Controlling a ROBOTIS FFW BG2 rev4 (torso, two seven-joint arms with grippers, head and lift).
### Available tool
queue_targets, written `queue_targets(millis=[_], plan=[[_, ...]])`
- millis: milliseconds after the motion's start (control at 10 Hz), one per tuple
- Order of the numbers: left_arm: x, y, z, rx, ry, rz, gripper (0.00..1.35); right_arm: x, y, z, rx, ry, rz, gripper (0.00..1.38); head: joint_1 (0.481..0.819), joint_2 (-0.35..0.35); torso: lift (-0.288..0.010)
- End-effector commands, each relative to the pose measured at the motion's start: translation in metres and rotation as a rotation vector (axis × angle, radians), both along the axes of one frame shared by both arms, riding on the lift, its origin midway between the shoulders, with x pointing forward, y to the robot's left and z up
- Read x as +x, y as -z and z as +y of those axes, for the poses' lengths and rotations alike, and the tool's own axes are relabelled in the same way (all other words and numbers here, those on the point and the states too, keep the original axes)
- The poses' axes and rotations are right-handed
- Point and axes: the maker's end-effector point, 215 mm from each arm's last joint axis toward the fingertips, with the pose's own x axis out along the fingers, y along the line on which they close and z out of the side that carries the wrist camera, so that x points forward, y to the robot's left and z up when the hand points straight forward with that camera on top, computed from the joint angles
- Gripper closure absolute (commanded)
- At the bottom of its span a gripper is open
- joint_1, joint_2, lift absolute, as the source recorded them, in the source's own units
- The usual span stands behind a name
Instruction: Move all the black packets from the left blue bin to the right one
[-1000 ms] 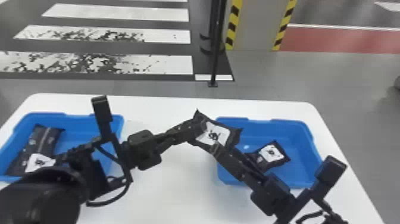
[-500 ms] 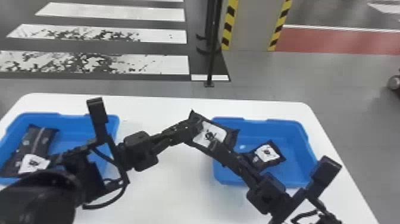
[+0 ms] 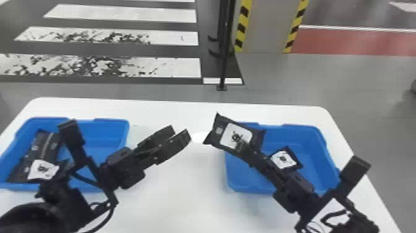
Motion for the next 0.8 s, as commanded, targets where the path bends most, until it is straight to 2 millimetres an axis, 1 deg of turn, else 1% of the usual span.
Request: queue_targets(millis=[0, 100, 200, 300, 400, 500, 600, 700], plan=[[-0.007, 0.001, 0.029, 0.012, -0.064, -0.006, 0.12, 0.023, 0.018, -0.031, -0.093, 0.047, 0.006, 1.27, 0.695, -0.065, -0.15], [-0.01, 0.004, 0.042, 0.015, -0.091, 0.003, 0.12, 0.035, 0.03, -0.056, -0.142, 0.088, 0.017, 1.27, 0.695, -0.064, -0.15], [-0.012, 0.007, 0.057, 0.02, -0.123, 0.009, 0.12, 0.05, 0.041, -0.09, -0.226, 0.147, 0.023, 1.27, 0.695, -0.068, -0.15], [-0.014, 0.009, 0.066, 0.023, -0.139, 0.014, 0.13, 0.058, 0.053, -0.101, -0.247, 0.16, 0.051, 1.22, 0.695, -0.081, -0.15], [-0.015, 0.009, 0.068, 0.025, -0.144, 0.015, 0.12, 0.062, 0.065, -0.104, -0.25, 0.159, 0.084, 0.95, 0.695, -0.098, -0.15], [-0.014, 0.008, 0.074, 0.03, -0.157, 0.009, 0.12, 0.066, 0.07, -0.117, -0.298, 0.183, 0.091, 0.59, 0.695, -0.104, -0.15], [-0.015, 0.008, 0.08, 0.04, -0.165, 0.014, 0.13, 0.066, 0.061, -0.137, -0.396, 0.23, 0.066, 0.34, 0.695, -0.109, -0.15], [-0.012, 0.006, 0.087, 0.053, -0.179, 0.005, 0.13, 0.061, 0.053, -0.149, -0.431, 0.275, 0.043, 0.17, 0.695, -0.116, -0.15]])
